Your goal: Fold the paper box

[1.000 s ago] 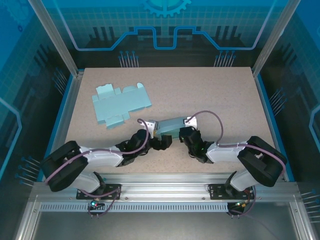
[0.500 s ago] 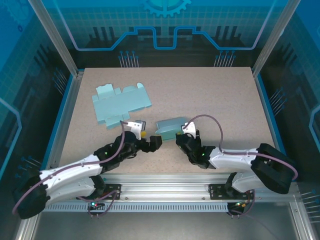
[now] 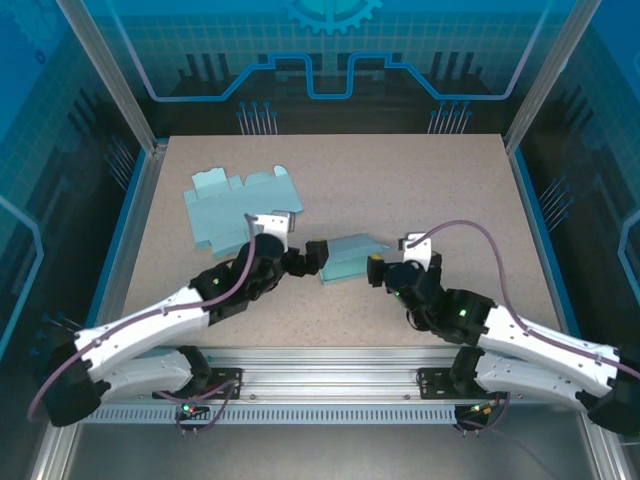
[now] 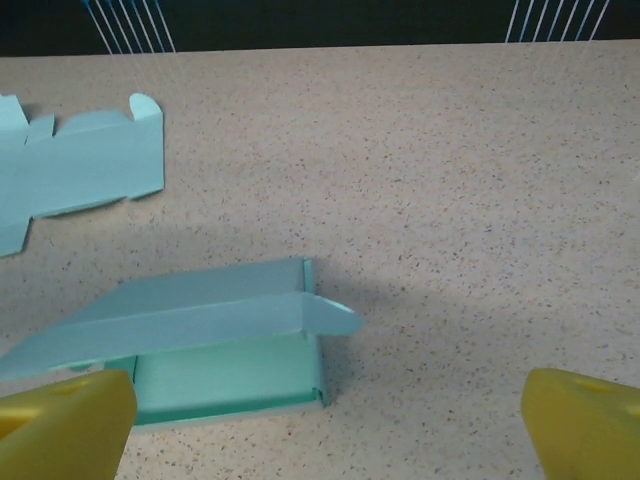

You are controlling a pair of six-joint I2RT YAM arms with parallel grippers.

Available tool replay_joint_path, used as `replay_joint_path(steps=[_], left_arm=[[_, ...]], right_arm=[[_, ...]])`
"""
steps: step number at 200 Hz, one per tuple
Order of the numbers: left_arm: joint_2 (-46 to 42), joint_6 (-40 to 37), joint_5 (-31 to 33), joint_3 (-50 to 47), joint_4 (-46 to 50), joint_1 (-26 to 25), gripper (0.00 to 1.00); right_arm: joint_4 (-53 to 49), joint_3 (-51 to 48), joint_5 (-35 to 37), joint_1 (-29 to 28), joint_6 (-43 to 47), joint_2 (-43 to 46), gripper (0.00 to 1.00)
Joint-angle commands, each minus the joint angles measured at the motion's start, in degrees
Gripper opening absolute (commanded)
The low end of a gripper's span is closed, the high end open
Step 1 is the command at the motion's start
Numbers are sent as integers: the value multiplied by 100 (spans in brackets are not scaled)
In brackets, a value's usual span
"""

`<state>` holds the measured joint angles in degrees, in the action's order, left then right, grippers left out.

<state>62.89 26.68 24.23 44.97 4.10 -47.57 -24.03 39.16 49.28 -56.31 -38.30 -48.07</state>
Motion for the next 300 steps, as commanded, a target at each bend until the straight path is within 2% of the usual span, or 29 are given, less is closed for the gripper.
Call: replay_joint_path(steps=[1,18,33,67,101,130,178,219,265,300], left_arm=[[646,-224,129,537,617,270,99],[1170,-196,-83,859,709,481,99],[1549,-190,-208,1088,734,603,99],[2170,-205,-300,1369,716,685,99],[2533,-165,-344,1390,746,694,99],[2740,-102,-329,1266,734,694,99],[3054,48,-397,1029,712,698,99],[3224,209,-454,754,645,697,95],[3408,429,-571,505,482,700,89],[3328,448,-570,475,486,705,88]], right_arm=[[-393,285,-902,700,350,-22,100],[-287,485,-1803,1438,556,-398,100],[-185,698,-2250,1916,693,-841,100],[-173,1417,-2822,2402,1001,-2023,100],[-157,1821,-3131,2460,1110,-3062,100],[73,1682,-3248,2469,1049,-3461,100],[534,1160,-3528,2479,804,-3715,97],[923,685,-3708,2478,625,-3900,93],[1288,449,-3923,2476,417,-4195,86],[1345,433,-4042,2475,410,-4137,86]])
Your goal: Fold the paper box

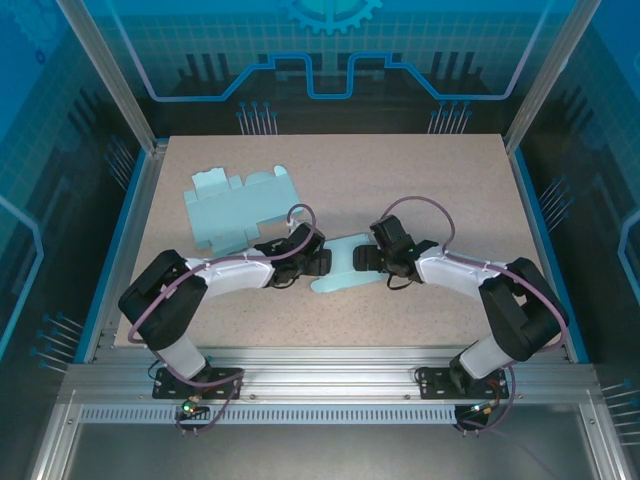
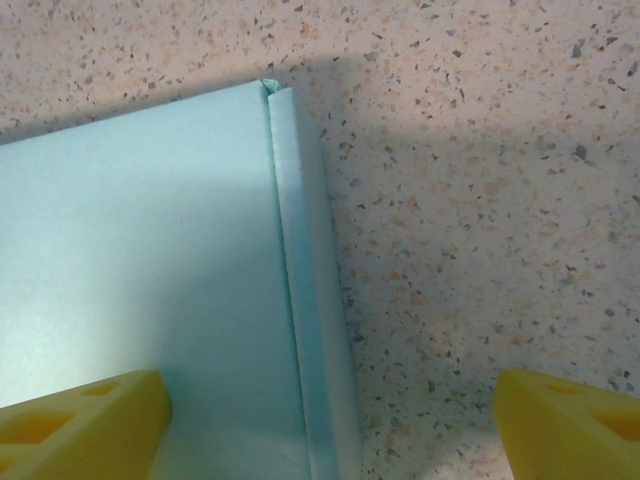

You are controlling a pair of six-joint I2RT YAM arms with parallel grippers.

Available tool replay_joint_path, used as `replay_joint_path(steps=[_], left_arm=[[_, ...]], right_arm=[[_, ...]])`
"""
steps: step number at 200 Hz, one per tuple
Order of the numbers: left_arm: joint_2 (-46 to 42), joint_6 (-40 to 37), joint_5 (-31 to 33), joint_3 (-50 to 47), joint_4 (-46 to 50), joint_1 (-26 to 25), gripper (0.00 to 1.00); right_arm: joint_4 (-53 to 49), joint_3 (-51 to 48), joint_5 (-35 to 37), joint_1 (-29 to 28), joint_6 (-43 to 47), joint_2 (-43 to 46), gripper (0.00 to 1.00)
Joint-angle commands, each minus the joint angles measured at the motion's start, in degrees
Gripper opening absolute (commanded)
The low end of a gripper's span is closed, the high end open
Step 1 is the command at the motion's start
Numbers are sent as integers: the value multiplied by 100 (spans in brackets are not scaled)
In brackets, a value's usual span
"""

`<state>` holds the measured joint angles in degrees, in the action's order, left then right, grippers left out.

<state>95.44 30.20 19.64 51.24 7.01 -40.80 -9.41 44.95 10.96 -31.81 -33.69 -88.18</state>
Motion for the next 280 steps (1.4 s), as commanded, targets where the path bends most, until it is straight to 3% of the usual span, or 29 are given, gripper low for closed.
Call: replay_joint_path(steps=[1,43,81,142,163,194,225,261,280], left_arm=[[64,90,-110,-151,191,27,88],[-414,-132,-122,28,112,23,87],[-462,-663,-2,423,105,168,88],[-548,-863,-390,399,165,538,87],[-509,-915,-437,388,170,595,87],[-402,-871,-568,426,156,643,85],[-399,-773,-826,326,25,643,84],[-551,-890,-1217,52,-318,636,80],[-881,-1477,-1856,-357,-854,577,79]], right_arm=[[-124,-145,-214,26,-46,-119,86],[-414,-18,-70,26,50,397,90],[-580,-240,68,28,-113,1137,100],[-927,-1115,-315,27,-217,2739,99],[-1096,-1419,-511,18,-435,3264,95],[-668,-2298,-898,-31,-956,4225,77],[-529,-2909,-920,-42,-1378,5175,67],[346,-3719,-1386,-49,-2016,5996,62],[-349,-3562,-1066,-44,-1915,6389,64]])
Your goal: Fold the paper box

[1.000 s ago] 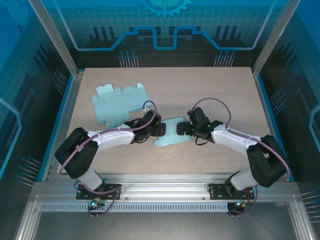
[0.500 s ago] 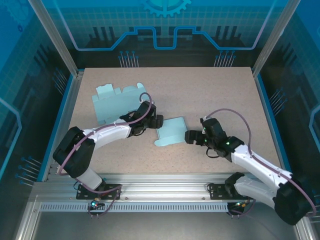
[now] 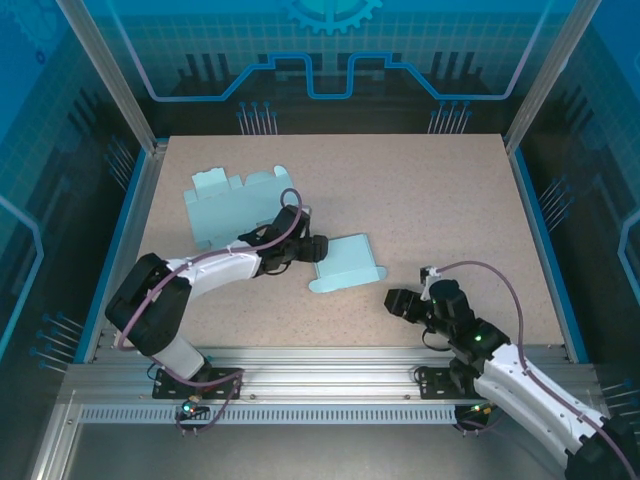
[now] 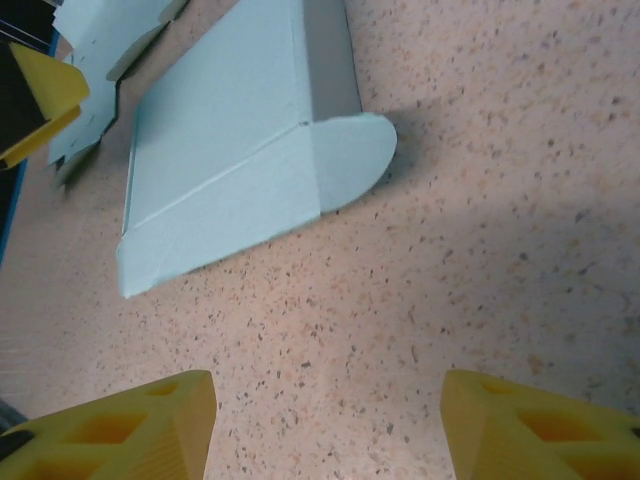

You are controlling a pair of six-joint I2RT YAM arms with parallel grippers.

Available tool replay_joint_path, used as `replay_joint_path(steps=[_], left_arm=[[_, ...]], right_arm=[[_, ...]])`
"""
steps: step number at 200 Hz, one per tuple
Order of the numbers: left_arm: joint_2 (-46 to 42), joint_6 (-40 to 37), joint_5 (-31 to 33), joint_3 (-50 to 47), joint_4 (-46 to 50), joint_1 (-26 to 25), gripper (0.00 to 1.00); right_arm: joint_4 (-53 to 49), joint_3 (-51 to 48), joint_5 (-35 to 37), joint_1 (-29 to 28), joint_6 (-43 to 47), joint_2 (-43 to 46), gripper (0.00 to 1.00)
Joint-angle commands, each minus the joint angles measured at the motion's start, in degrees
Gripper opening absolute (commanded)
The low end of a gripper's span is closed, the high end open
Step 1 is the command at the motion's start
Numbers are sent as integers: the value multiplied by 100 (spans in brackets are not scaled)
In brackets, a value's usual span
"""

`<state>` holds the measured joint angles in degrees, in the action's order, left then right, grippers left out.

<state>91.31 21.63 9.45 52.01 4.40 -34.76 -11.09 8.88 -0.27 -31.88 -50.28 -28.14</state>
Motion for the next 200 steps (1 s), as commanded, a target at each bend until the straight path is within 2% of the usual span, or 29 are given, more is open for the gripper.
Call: replay_joint_path(steps=[1,13,35,61,83,96,122,131,143,157,178,191,200], left_arm=[[-488,-666,-874,-453,-627,-37,79],[-776,-1265,-950,-709,-840,-309,80],[-1090,-2807,110,-992,-978,-1287,84],[-1124,-3945,637,-1340,-1485,-1944,88],[-907,-4601,1099,-1415,-1685,-2265,88],[-602,-4971,1535,-1360,-1772,-2499,87],[454,-5593,2649,-993,-2007,-2851,86],[915,-5854,3141,-866,-2263,-2933,80],[1461,-6325,3741,-749,-2825,-2977,75],[1926,-6912,4281,-748,-3929,-3016,73],[2195,-7646,4564,-911,-5500,-3089,73],[2166,-7694,4540,-897,-5547,-3098,70],[2131,-7676,4526,-901,-5537,-3098,63]], right_arm=[[-248,61,78,-33,-246,404,64],[-787,239,286,-37,-152,674,65],[-1042,270,383,-29,-171,1165,67],[-1120,167,410,-25,-231,1471,72],[-1341,261,501,-20,-212,1429,86],[-1465,351,572,-20,-189,1353,99],[-1487,430,673,-20,-184,1274,100],[-1475,430,687,-3,-197,1265,100],[-1475,423,695,-11,-211,1264,100],[-1482,416,693,-6,-218,1275,100],[-1513,418,711,0,-193,1278,100],[-1519,416,726,3,-190,1288,100],[-1527,421,751,6,-185,1306,100]])
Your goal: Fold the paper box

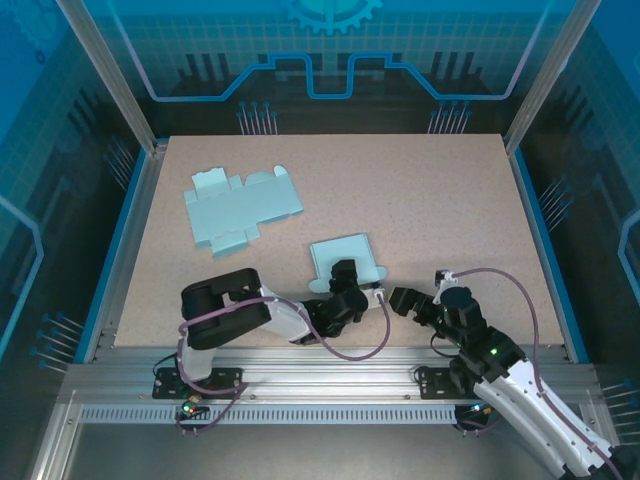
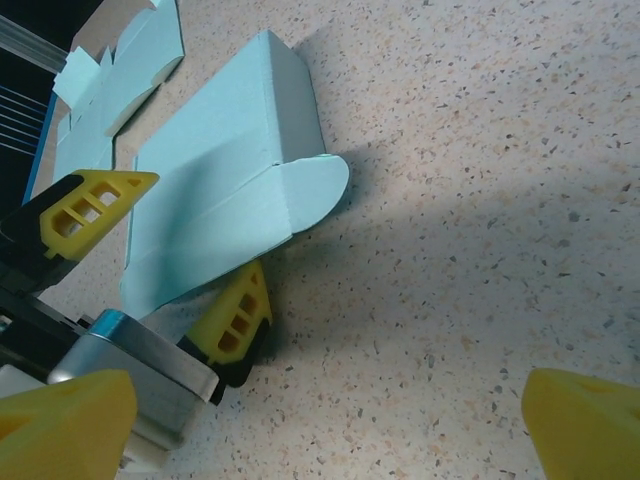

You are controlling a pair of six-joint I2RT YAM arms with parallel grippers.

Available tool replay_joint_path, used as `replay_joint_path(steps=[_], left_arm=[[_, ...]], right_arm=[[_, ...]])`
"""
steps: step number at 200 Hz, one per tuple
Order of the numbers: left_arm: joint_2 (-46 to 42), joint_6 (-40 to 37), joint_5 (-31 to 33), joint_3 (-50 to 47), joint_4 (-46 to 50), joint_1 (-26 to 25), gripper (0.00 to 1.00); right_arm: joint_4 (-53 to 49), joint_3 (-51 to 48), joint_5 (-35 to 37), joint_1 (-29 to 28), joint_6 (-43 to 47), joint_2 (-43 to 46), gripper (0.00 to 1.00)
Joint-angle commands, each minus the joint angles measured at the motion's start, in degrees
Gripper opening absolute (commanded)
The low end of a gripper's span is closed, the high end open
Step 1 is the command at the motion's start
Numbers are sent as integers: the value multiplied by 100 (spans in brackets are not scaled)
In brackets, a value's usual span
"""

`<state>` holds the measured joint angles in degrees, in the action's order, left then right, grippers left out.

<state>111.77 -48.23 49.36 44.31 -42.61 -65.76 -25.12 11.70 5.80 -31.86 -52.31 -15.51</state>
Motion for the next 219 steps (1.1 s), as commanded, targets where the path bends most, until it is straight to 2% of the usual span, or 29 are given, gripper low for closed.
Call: replay_joint_path(steps=[1,6,21,50,80,109,130,149,165,187,219], left_arm=[[79,-689,533,-133,-836,6,62],[43,-681,523,-142,-818,2,57],[-130,-511,485,-153,-464,3,51],[-630,-134,389,-172,278,-7,32],[-1017,-85,234,-85,681,10,0],[-1352,-142,67,122,1198,97,0],[-1801,277,-312,434,2302,229,0],[-2294,1046,-1155,982,4115,490,0],[-2623,1355,-1873,1360,5263,741,0],[-2940,1547,-3066,1813,6442,1133,0],[-2959,1405,-4428,2410,7540,1660,0]], right_arm=[[-133,139,146,4,19,45,100],[-140,148,161,4,20,48,100],[-190,165,208,4,24,70,100],[-268,160,276,8,11,132,100],[-338,208,297,13,38,184,100],[-525,434,342,22,177,162,100],[-635,667,346,30,318,56,100],[-780,1017,347,51,514,-222,100],[-916,1399,329,67,769,-608,100],[-987,1910,248,118,1165,-1248,100],[-928,2644,-260,340,1727,-2182,100]])
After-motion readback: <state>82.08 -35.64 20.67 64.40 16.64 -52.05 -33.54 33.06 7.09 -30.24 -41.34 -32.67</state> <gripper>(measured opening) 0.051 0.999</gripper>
